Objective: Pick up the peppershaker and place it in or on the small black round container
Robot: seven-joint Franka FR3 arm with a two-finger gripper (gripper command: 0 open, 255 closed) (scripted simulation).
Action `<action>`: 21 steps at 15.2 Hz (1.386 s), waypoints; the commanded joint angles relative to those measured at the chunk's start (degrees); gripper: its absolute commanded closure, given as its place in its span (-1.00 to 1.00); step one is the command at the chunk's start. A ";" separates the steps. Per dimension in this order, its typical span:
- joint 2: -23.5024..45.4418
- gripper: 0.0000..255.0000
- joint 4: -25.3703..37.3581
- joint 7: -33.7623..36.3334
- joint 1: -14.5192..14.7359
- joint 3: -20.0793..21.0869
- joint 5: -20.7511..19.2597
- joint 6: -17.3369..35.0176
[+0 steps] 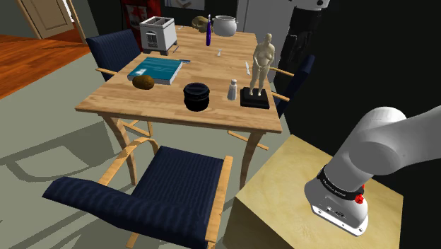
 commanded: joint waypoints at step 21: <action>38.46 -1.00 11.14 -21.82 1.94 -11.96 4.74 30.56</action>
